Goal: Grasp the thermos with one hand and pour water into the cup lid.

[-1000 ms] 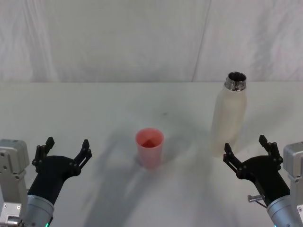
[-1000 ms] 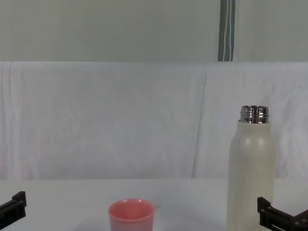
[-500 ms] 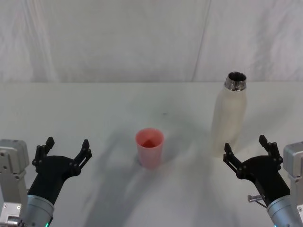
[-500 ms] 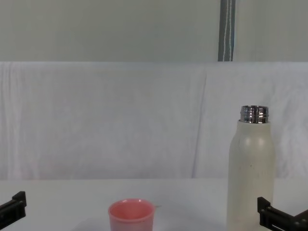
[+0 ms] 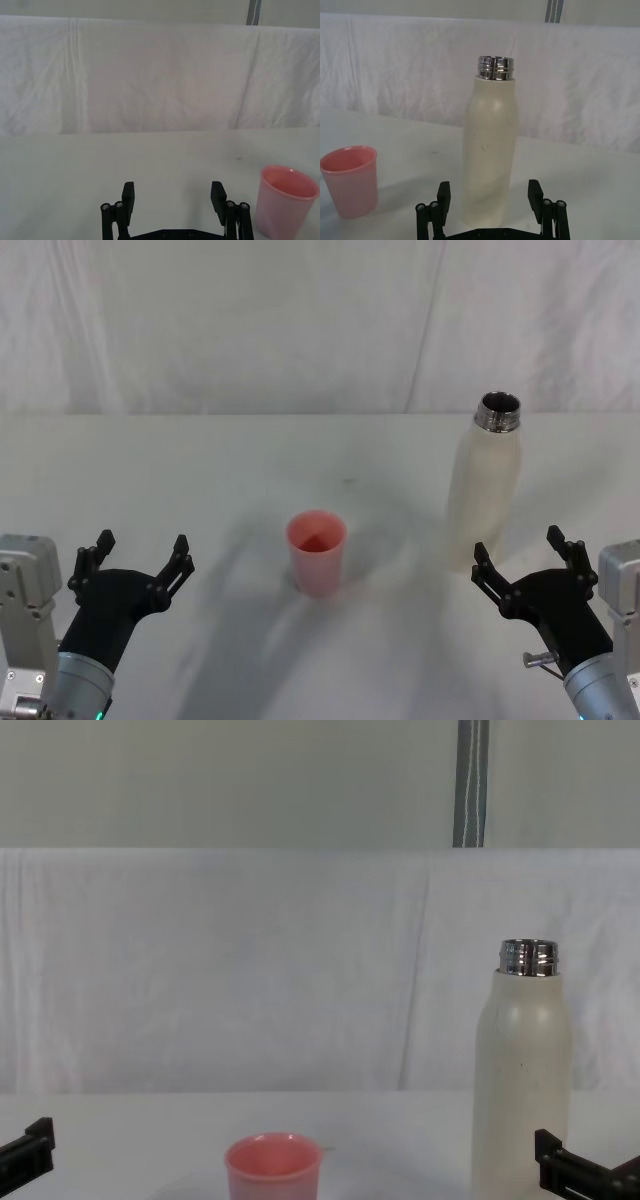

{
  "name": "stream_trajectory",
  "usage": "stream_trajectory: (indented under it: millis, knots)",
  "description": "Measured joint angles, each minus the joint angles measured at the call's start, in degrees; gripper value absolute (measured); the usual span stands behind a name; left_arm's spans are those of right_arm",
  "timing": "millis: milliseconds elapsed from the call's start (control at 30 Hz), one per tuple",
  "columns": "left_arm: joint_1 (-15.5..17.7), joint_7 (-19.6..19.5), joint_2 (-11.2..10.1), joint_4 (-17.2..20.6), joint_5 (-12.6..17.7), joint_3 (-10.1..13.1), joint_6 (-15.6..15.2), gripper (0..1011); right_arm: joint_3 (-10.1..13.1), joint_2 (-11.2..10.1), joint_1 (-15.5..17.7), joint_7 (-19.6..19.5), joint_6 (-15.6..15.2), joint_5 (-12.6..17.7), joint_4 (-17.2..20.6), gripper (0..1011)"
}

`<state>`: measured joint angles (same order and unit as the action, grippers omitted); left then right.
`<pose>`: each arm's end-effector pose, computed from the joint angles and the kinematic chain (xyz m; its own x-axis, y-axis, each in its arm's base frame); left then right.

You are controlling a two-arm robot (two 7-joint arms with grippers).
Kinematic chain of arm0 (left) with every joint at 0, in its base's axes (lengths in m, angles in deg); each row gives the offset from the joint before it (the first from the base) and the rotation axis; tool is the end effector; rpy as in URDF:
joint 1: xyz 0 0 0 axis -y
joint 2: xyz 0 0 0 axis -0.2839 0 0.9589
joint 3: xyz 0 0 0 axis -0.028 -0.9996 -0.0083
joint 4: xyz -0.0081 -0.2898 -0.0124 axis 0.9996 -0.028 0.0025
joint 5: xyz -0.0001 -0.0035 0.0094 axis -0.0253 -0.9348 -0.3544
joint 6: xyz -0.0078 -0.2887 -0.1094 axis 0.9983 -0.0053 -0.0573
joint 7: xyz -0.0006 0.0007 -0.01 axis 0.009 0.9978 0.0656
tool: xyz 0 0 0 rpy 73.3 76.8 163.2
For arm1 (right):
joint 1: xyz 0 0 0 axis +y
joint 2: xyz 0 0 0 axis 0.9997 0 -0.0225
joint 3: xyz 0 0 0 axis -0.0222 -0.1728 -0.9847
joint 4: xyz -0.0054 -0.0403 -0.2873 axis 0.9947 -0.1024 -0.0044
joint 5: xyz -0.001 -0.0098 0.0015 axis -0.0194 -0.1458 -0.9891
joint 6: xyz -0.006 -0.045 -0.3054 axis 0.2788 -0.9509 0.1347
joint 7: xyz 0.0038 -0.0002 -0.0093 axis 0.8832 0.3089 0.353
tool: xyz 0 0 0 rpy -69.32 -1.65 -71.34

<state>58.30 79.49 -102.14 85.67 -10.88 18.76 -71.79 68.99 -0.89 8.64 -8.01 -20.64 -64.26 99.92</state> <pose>0.2530 0.0376 -0.2853 0.1246 0.9917 -0.0327 -0.9921 0.1241 -0.0175 0.2658 0.0383 -0.2975 0.2628 -0.9625 0.0676 0.9627 0.2662 0.0478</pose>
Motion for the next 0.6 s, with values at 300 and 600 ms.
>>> stream_trajectory:
  millis: [300,600]
  knots:
    - [0.00,0.00,0.00,0.00,0.00,0.00,0.00,1001,0.00,0.00,0.00,0.00,0.00,0.00,0.00,1000]
    - [0.00,0.00,0.00,0.00,0.00,0.00,0.00,1001,1.84,-0.08,0.00,3.19,0.04,2.11,-0.06,1000]
